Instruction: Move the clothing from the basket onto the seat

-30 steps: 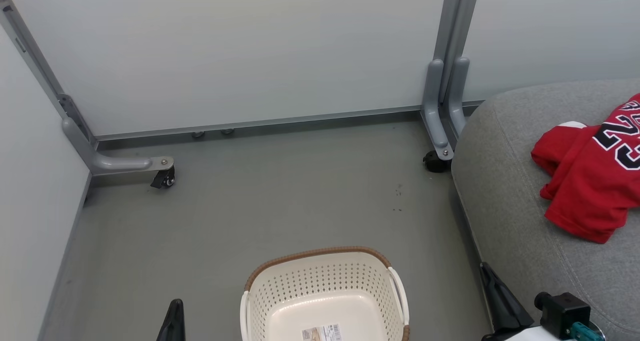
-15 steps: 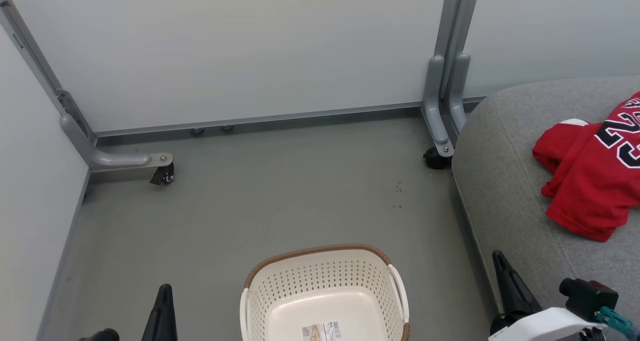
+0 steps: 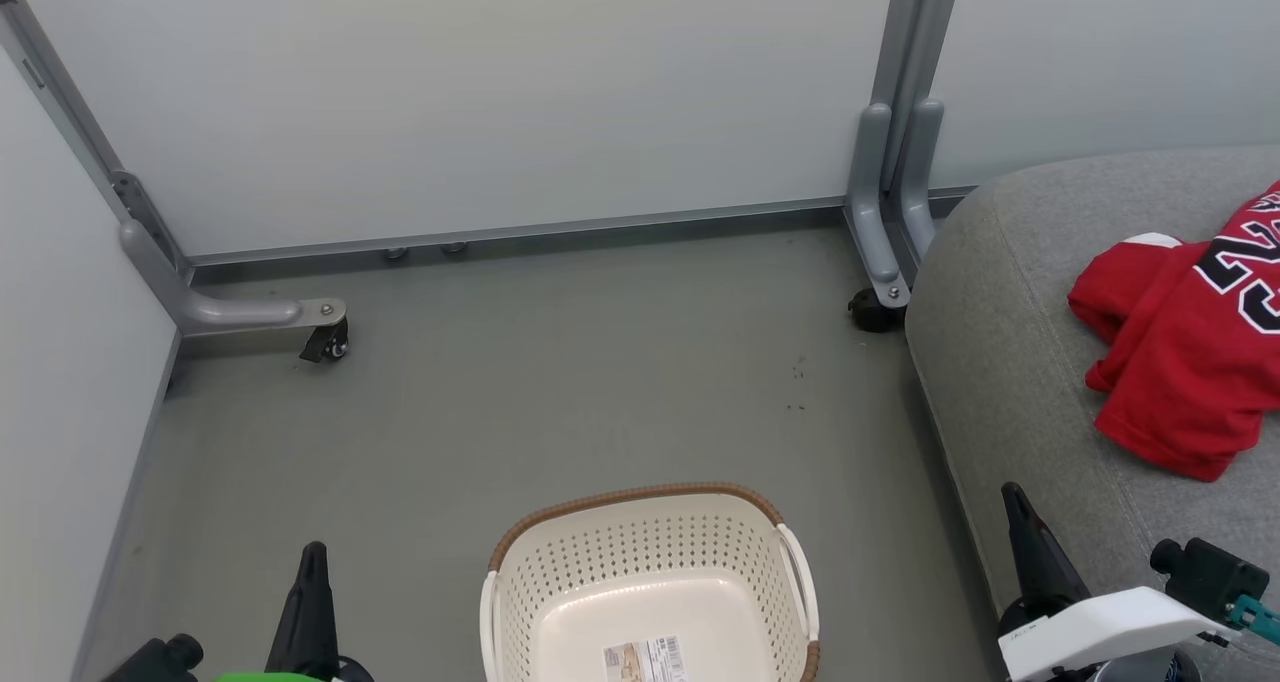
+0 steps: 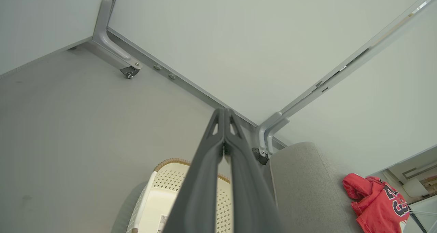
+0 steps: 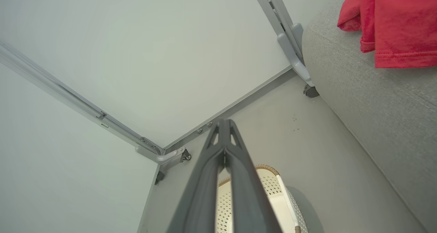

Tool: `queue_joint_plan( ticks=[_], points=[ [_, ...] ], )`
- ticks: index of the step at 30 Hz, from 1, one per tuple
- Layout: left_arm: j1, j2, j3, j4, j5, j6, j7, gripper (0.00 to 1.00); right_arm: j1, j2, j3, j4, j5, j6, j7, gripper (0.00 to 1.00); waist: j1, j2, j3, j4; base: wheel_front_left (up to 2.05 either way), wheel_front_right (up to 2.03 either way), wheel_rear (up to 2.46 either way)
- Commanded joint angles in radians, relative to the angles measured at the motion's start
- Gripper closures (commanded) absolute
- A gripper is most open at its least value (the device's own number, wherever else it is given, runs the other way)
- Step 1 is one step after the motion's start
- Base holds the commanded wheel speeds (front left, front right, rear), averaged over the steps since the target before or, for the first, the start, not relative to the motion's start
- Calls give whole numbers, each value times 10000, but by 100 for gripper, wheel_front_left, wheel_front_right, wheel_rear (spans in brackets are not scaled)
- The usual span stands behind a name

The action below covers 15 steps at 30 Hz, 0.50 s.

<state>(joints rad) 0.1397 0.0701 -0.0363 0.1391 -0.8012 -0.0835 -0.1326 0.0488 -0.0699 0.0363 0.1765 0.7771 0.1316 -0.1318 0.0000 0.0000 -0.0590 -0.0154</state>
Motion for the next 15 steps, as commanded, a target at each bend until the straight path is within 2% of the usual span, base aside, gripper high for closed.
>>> queue_joint_plan(
  ticks=[1,15],
  points=[
    [-346,85,69,-54,-342,-67,73,100,-267,-65,-75,-72,370,-4,72,100,0,0,10,3,0,0,0],
    [-824,119,263,165,-2138,-160,501,100,-563,-90,-288,83,2199,-6,513,100,0,0,108,27,0,0,0]
  ],
)
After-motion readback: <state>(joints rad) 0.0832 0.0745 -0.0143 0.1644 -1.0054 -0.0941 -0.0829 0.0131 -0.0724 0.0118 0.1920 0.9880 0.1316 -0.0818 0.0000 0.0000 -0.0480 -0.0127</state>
